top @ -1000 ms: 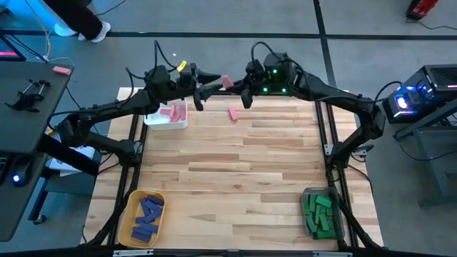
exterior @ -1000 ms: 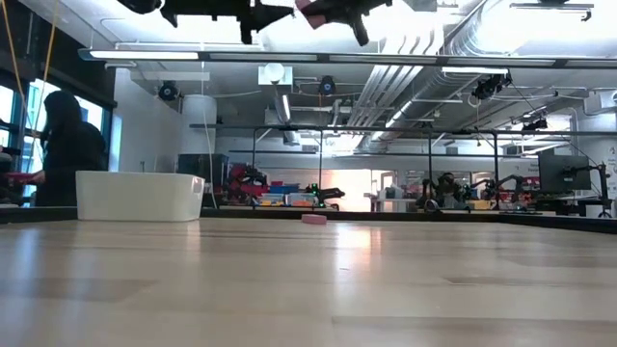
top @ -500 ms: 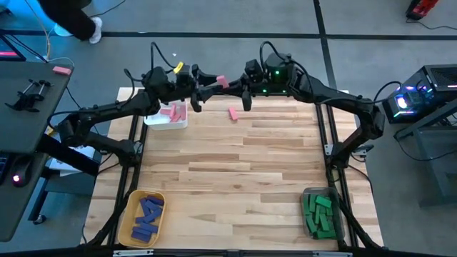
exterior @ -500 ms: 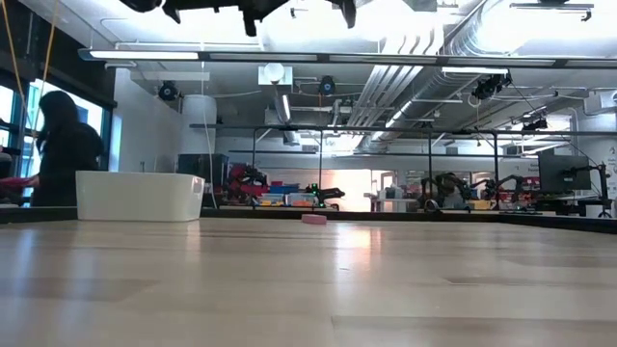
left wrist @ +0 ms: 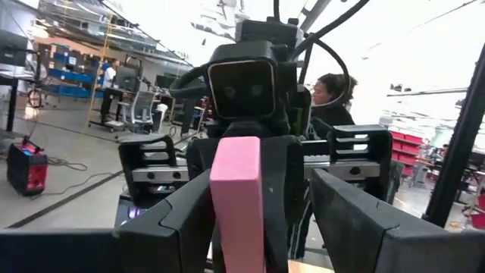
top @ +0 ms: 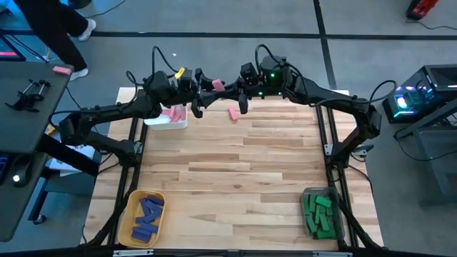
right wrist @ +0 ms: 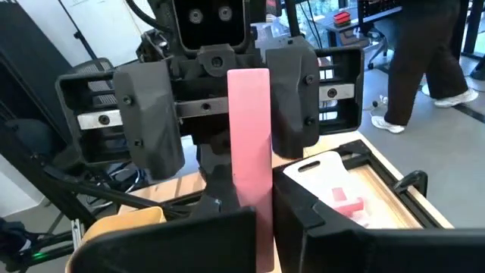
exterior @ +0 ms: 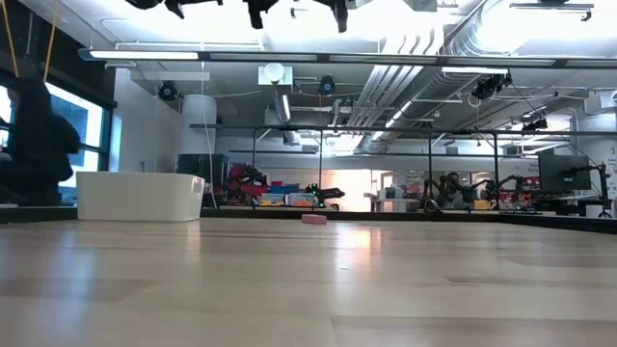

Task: Sort blocks
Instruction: Put the pink block into the white bin

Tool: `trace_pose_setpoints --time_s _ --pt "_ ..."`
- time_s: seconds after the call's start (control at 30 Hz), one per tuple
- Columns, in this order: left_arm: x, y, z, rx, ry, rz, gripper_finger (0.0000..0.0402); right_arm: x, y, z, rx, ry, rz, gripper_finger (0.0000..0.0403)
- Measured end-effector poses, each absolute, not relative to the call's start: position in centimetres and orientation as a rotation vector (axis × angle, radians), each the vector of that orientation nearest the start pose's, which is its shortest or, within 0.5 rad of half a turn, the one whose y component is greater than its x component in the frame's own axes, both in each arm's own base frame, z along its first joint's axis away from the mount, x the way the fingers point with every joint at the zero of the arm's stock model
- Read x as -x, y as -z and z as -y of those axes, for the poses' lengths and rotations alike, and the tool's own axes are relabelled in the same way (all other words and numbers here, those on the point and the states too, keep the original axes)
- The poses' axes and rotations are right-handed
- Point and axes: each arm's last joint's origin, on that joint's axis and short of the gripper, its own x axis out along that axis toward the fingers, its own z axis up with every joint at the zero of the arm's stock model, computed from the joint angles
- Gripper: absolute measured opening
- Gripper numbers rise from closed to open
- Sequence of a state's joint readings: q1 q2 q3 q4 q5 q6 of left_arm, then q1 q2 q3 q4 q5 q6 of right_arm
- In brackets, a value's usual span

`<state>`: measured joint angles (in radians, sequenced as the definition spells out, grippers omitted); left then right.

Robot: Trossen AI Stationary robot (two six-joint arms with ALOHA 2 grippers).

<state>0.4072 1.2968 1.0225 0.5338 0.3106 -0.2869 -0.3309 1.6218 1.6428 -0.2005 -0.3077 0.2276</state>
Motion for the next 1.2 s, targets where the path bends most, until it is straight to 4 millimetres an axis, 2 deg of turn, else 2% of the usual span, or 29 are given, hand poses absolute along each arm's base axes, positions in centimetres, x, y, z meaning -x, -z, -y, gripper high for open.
trace_pose_setpoints --time_s 0.1,0.2,0.47,0.63,0.73,0.83,1.0,1.1,1.2 --pt "-27.2 -37.4 -10.7 0.194 -0.071 0.263 0.0187 -35.4 -41.6 11.2 -0.282 0.039 -0.163 0.0000" --pt "-27.2 -37.4 -10.8 0.198 -0.096 0.265 0.0158 -35.4 -41.6 11.2 -0.281 0.039 -0.161 0.0000" --pt "-26.9 -37.4 -11.5 0.200 -0.121 0.269 0.0027 -35.4 -41.7 11.3 -0.268 0.046 -0.148 0.0000" --pt "-26.6 -37.3 -12.2 0.211 -0.131 0.257 0.0024 -35.4 -41.8 11.7 -0.307 0.075 -0.129 0.0011" --pt "-26.5 -37.2 -12.5 0.208 -0.130 0.244 0.0024 -35.1 -41.7 12.4 -0.368 0.092 -0.134 0.0047" --pt "-26.0 -37.0 -13.3 0.216 -0.167 0.215 0.0024 -34.4 -42.1 13.1 -0.408 0.113 -0.123 0.0100" --pt "-24.7 -36.2 -14.5 0.232 -0.256 0.097 0.0024 -32.6 -43.2 14.0 -0.359 0.150 -0.106 0.0191" --pt "-23.2 -34.6 -15.4 0.252 -0.468 -0.103 0.0024 -31.1 -43.7 14.5 -0.348 0.182 -0.124 0.0228" --pt "-21.2 -31.7 -16.1 0.252 -0.790 -0.435 0.0024 -30.0 -43.8 15.0 -0.365 0.218 -0.157 0.0245"
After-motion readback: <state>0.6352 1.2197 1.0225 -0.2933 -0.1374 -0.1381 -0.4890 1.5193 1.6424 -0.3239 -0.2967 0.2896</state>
